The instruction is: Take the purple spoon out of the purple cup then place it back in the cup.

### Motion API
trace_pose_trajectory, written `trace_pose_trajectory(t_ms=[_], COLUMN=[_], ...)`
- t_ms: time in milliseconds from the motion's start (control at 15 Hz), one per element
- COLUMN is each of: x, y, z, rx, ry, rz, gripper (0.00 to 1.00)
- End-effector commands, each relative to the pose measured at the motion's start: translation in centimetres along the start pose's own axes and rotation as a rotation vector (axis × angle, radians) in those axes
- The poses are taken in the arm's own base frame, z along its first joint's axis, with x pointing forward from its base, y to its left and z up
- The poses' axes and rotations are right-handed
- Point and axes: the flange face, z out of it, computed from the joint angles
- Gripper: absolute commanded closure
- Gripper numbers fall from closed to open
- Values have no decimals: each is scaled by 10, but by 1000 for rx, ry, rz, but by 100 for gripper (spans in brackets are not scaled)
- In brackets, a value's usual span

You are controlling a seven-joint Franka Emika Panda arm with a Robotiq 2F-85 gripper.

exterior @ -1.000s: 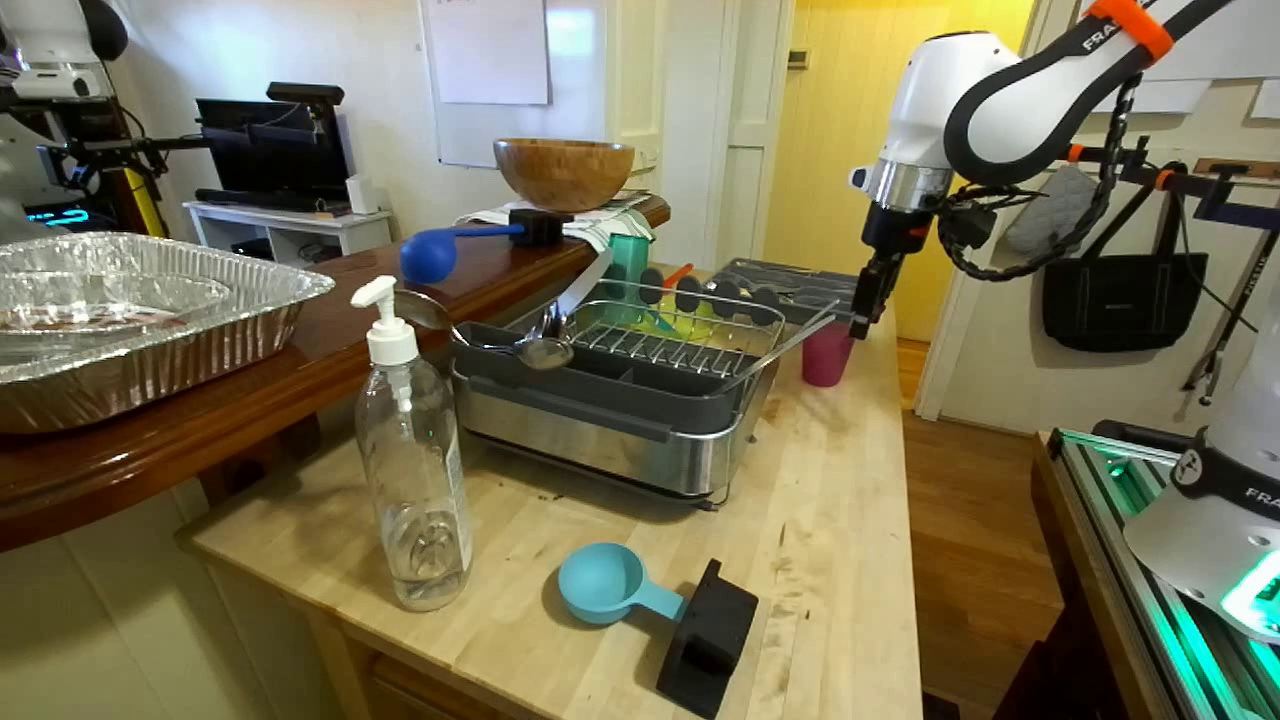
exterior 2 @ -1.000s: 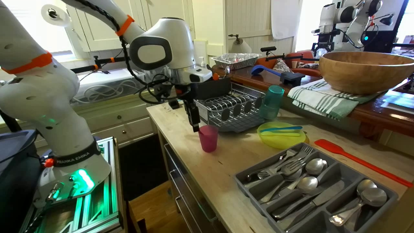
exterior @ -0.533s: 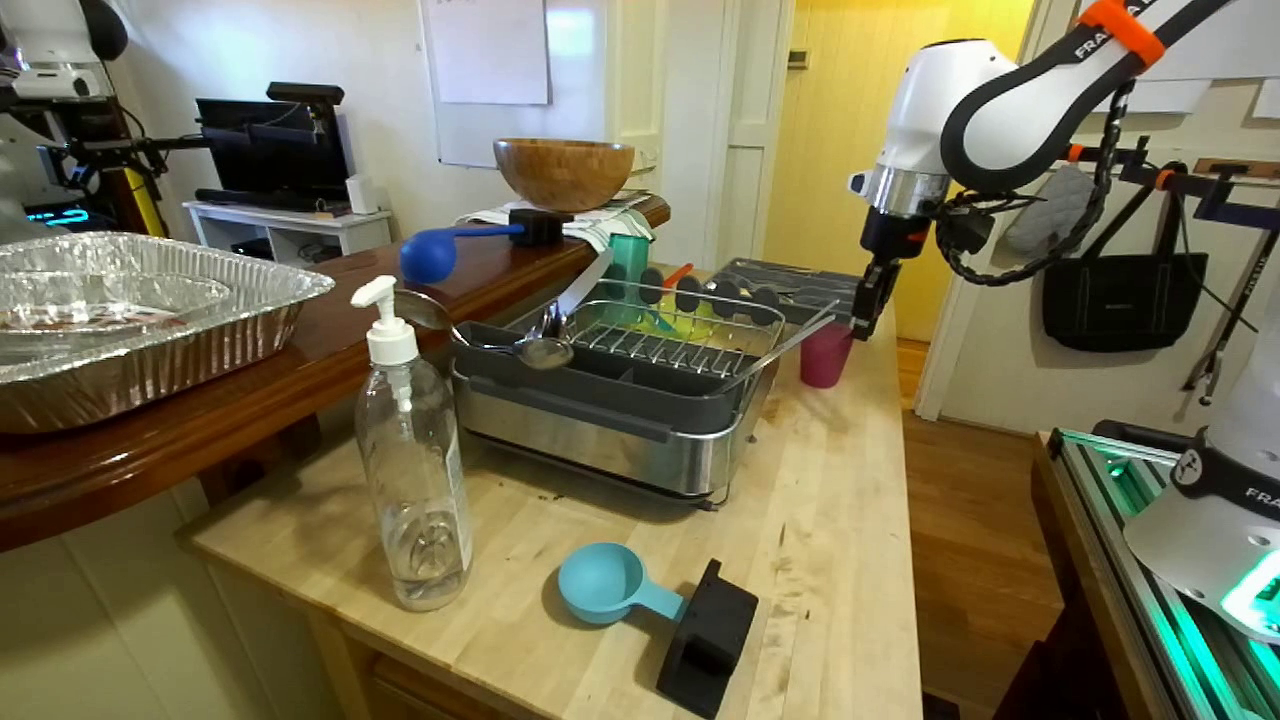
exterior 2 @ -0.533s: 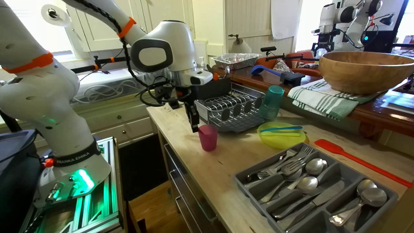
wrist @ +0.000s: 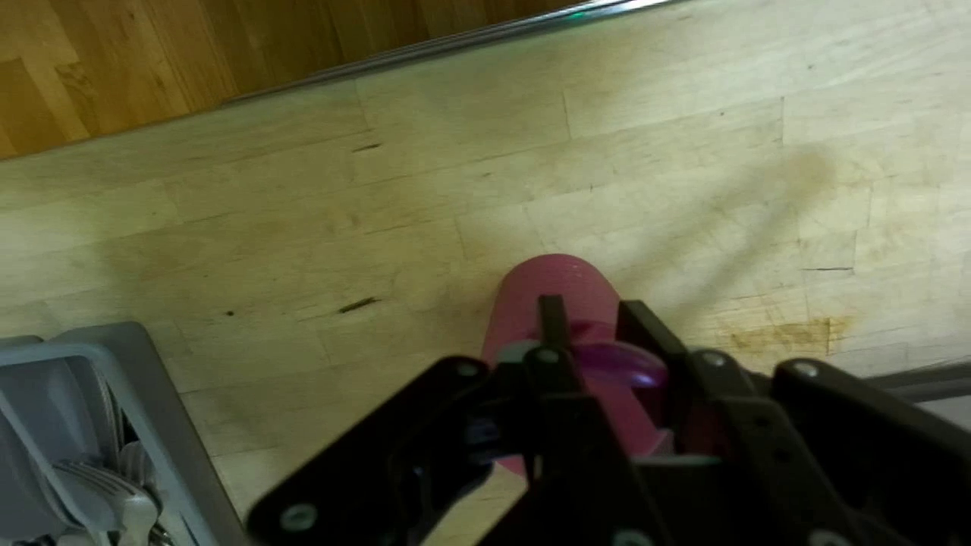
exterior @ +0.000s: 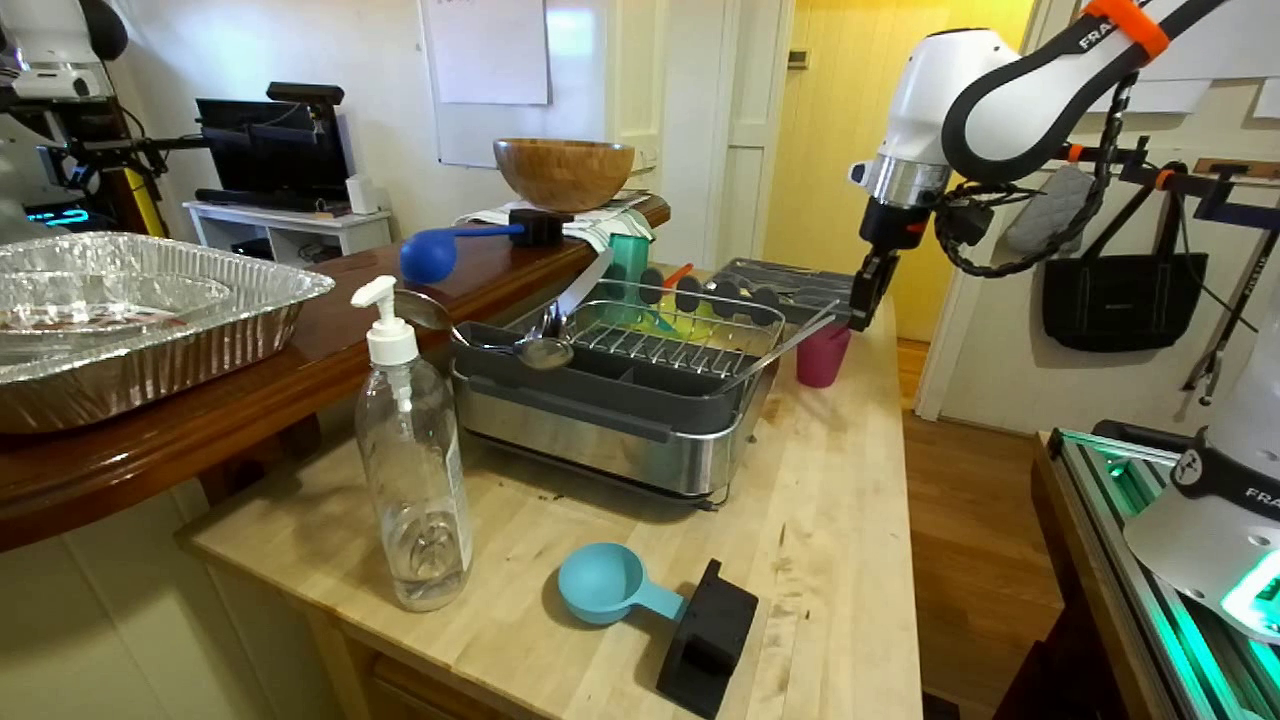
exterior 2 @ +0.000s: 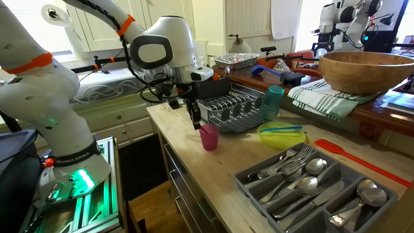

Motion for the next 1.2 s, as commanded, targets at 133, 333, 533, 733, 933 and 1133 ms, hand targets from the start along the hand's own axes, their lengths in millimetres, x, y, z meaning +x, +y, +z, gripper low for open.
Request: trace_pose_trajectory(t_ms=[133, 333, 533, 733, 933, 1133], x=[-11, -16, -21, -24, -28, -34], y=[-5, -9, -11, -10, -4, 9], z=[-34, -56, -83, -109, -130, -137], rx=[-17, -9, -25, -53, -101, -118], ry=[-18, -37, -38, -10, 46, 116], rz=[-56, -94, -131, -148, -164, -157], gripper=[94, 94, 94, 94, 94, 94])
